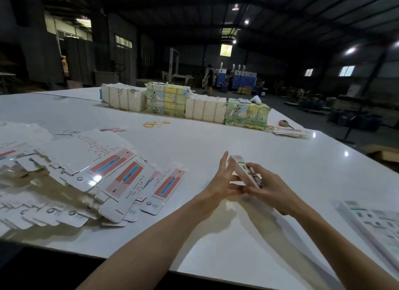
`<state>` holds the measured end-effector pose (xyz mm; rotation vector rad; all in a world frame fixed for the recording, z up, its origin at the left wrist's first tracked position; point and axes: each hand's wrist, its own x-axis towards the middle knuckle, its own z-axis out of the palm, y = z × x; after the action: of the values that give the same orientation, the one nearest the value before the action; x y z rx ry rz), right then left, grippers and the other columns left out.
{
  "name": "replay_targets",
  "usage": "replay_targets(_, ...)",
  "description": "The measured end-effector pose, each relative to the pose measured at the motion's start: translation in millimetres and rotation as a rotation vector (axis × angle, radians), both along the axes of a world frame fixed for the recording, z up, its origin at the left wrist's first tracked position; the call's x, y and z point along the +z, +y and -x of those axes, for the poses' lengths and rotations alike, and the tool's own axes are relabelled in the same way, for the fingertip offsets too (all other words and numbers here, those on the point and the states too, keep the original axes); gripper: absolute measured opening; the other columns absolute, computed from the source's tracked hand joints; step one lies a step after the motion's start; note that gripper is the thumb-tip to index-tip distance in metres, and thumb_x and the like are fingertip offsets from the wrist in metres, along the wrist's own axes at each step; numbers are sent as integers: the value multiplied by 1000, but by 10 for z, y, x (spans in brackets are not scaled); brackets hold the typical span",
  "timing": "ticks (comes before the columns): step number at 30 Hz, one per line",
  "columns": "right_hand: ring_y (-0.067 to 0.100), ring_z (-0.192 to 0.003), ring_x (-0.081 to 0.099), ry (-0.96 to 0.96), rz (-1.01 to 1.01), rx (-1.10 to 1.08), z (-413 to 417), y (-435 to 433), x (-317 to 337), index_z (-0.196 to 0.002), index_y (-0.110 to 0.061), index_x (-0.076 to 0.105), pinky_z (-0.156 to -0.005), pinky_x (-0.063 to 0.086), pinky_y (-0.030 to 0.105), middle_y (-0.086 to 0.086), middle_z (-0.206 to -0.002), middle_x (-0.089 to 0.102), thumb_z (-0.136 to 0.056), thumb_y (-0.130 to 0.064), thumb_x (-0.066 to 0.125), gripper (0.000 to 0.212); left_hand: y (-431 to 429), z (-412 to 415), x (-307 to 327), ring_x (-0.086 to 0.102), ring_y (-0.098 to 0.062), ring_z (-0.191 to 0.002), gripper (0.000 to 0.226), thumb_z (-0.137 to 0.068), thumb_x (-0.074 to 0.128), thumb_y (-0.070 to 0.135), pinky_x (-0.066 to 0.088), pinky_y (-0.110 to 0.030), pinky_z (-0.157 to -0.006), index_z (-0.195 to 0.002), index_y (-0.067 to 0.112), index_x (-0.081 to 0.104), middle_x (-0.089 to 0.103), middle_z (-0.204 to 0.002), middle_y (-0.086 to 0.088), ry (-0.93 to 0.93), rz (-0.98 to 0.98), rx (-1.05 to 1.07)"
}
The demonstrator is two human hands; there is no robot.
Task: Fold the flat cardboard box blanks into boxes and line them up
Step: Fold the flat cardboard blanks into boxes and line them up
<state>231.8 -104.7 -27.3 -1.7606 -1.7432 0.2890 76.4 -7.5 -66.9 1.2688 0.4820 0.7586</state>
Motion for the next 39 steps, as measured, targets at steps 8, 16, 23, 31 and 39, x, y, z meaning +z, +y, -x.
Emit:
replay_targets(8, 23, -125, 57, -180, 101, -454, -774, -839, -72, -159, -29, 36, -99, 51, 41, 3, -150, 53, -96, -53, 69, 75, -138, 72, -10, 67, -22, -75, 31, -107, 56, 16, 53, -36, -74, -137, 23, 61, 75, -93, -9, 175, -228, -23)
replay_targets(16, 21, -134, 50, -669, 262, -779, -1025, -1493, -190, -141, -24, 51, -113, 42, 41, -2, -147, 52, -108, -39, 40, 38, -213, 103, 30, 65, -20, -78, 29, -108, 50, 6, 52, -31, -73, -122, 13, 74, 73, -93, -10, 284, -406, -51)
replay_targets(23, 18, -134, 52, -693, 319, -839, -1203, -1778, -90, -141, -23, 51, -110, 46, 41, -2, -149, 51, -109, -27, 43, 34, -164, 129, 145, 71, -22, -84, 25, -108, 53, 9, 59, -34, -86, -120, 12, 74, 75, -97, -11, 404, -404, -93)
replay_targets(31, 17, -125, 52, -739, 217, -799, -1213, -1520, -105, -139, -26, 49, -107, 45, 37, -3, -141, 54, -107, -43, 47, 37, 304, 757, 519, 52, -33, -131, 36, -104, 48, 9, 47, -40, -107, -138, 11, 58, 55, -143, -13, 1292, -937, 338)
replay_targets(39, 24, -114, 63, -693, -110, -456, -357, -368, 98, -123, -19, 62, -95, 50, 40, 1, -122, 64, -106, -35, 45, 29, 423, 1334, 509, 62, -17, -79, 47, -95, 74, 47, 48, -30, -76, -125, 14, 60, 62, -101, -1, 1722, -799, 349)
